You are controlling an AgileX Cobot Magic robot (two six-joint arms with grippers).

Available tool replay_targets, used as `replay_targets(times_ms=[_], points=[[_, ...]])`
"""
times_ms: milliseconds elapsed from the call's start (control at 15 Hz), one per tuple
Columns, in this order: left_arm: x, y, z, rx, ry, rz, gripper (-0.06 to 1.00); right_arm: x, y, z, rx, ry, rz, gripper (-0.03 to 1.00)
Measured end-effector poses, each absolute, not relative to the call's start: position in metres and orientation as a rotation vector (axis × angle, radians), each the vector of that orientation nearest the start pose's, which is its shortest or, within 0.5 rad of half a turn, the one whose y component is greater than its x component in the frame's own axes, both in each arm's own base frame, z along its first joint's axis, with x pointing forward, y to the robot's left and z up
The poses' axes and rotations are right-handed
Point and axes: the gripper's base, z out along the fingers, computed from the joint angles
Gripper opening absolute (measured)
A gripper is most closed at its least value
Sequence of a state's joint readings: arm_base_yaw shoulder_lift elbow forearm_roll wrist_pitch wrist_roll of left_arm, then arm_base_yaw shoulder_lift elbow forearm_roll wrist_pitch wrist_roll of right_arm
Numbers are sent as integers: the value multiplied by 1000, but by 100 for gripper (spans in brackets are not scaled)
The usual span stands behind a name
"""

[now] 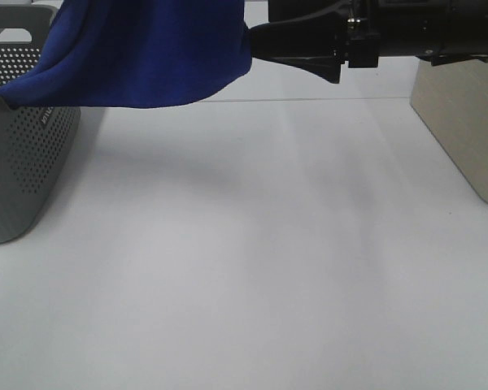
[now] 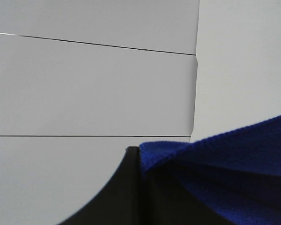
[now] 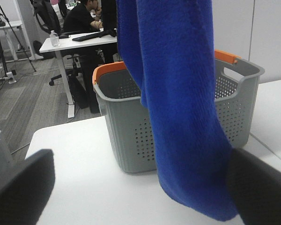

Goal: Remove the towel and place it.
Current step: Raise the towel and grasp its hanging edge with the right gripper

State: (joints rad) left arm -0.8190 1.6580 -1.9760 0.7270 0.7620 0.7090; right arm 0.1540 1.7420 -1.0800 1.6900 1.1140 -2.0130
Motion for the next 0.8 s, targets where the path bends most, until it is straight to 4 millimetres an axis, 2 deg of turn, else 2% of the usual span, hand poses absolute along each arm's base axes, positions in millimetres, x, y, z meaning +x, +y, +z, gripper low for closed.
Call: replay_targets(times_ms=[200,400,600,800], points=[[279,-238,502,1378,1199,741,0,342,160,259,-1058,1554,965,95],[278,-239,502,1379,1207,719,0,349,171,246,-1076,1582,970,95],[278,-239,501,1379,1207,715,0,339,186,241,-1156,1550,1049,94],[278,-239,501,1380,1206,716,0,334,191,238,-1219,1547,1050,83]])
